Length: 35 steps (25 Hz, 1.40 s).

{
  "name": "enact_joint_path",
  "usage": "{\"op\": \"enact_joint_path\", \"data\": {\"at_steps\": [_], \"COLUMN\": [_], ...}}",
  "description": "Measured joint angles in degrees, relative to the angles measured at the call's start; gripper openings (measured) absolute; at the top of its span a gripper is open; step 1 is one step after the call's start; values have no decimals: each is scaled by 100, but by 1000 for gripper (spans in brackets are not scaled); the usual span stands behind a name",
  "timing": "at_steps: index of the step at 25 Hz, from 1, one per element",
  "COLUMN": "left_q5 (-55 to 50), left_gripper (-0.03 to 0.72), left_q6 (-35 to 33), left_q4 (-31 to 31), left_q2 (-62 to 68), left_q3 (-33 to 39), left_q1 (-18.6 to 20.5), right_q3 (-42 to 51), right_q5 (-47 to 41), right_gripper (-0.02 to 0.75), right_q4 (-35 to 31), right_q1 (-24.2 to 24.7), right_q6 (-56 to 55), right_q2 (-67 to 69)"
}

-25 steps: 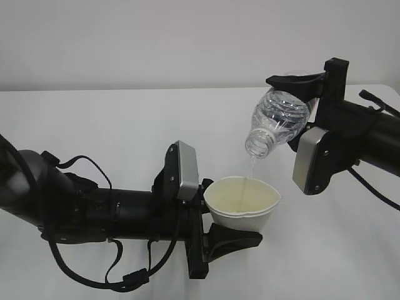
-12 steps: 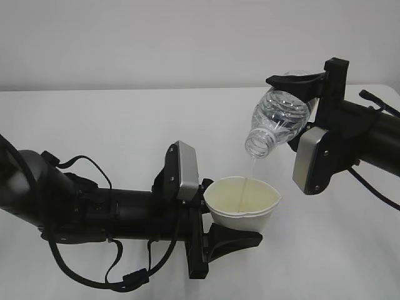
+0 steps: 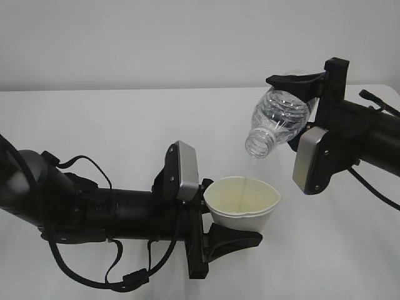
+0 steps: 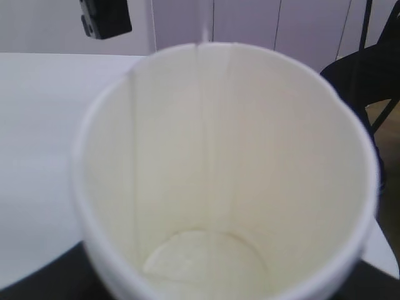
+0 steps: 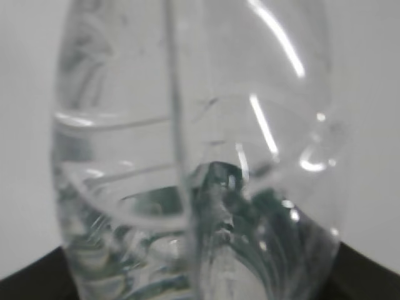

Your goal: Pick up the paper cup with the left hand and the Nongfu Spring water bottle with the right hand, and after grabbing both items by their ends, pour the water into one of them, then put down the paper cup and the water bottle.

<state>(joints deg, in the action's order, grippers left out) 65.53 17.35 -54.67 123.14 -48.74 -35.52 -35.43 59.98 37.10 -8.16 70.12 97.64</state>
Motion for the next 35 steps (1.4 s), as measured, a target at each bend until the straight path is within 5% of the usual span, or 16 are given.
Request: {"op": "enact_joint_path", "data": {"at_steps": [35], "left_q5": [0], "left_gripper": [430], "left_q6": [-9], "left_q4": [0], "left_q2": [0], "left_q3": [0], "left_q1": [0], "right_q3": [0], "right_q5": [118], "right_gripper": [475], "right_q4": [0], "right_q1": [0], "right_q6": [0], "right_q2": [0]}}
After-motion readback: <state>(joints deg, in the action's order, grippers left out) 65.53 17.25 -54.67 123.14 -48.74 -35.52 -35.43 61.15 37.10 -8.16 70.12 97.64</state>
